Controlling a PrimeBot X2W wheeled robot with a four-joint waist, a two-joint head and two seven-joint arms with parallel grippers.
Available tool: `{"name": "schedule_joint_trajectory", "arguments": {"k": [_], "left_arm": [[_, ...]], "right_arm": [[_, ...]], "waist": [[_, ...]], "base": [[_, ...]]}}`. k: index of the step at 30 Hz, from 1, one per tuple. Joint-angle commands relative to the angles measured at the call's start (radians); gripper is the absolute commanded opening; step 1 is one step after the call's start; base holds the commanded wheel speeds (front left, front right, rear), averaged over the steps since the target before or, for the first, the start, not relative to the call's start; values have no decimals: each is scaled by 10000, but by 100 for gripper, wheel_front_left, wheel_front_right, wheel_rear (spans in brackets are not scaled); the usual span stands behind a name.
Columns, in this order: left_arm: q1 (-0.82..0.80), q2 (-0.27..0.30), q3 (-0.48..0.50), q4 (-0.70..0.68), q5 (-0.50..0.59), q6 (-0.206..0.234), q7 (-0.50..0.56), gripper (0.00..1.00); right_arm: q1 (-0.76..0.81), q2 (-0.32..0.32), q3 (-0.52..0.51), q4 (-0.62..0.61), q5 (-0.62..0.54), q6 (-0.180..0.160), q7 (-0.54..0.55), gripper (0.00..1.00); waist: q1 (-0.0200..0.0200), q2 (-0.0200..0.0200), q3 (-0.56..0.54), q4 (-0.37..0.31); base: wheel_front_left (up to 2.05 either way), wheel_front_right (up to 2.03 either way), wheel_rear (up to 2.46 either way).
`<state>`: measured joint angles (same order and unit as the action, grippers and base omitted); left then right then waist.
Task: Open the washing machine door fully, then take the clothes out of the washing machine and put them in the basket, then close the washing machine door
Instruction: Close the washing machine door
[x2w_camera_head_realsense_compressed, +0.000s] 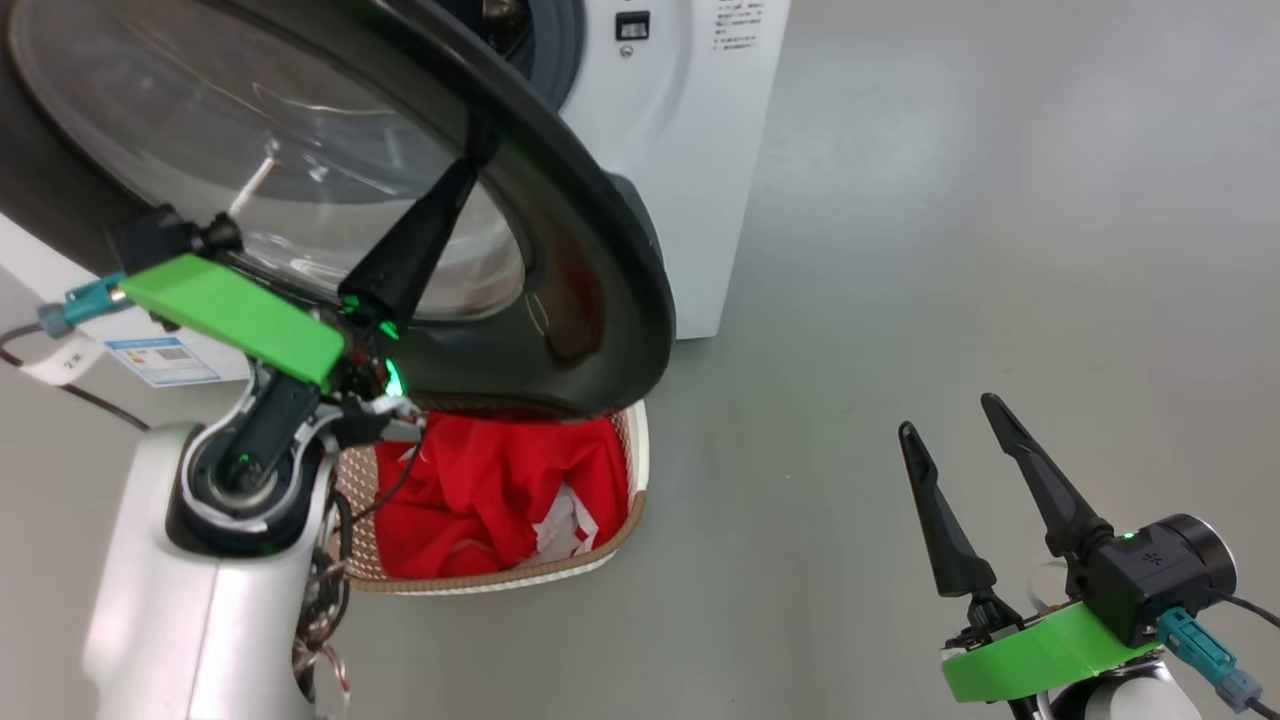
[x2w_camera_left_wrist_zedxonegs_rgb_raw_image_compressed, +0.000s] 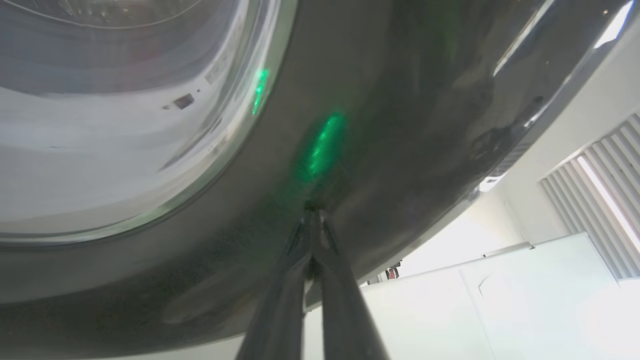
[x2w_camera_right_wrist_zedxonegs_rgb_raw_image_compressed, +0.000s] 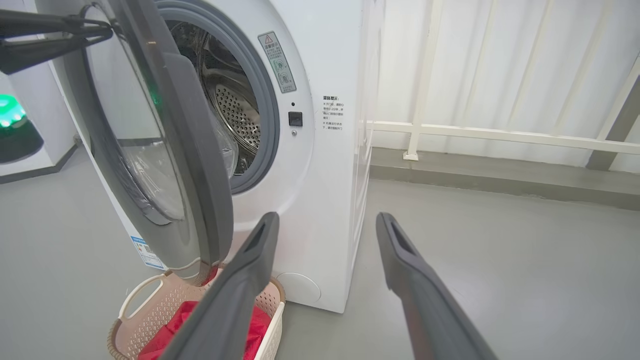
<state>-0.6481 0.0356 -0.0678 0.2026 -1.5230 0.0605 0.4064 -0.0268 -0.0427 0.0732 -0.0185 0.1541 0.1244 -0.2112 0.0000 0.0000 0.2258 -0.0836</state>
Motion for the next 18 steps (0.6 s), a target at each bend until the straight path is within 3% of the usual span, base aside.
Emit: {"name": "schedule_joint_trajectory", "arguments": {"k": [1, 18], "left_arm": [[-535, 147, 238, 0, 42, -178, -82, 0], [-2172, 184, 389, 1872, -105, -705, -257, 0]], "right_arm": [[-287, -75, 201, -268, -117, 63, -46, 100], [-479, -75, 389, -197, -86, 63, -112, 100]], "waist": [[0, 0, 125, -135], [0, 0, 593, -703]], "base": [[0, 0, 0], [0, 0, 0]]}}
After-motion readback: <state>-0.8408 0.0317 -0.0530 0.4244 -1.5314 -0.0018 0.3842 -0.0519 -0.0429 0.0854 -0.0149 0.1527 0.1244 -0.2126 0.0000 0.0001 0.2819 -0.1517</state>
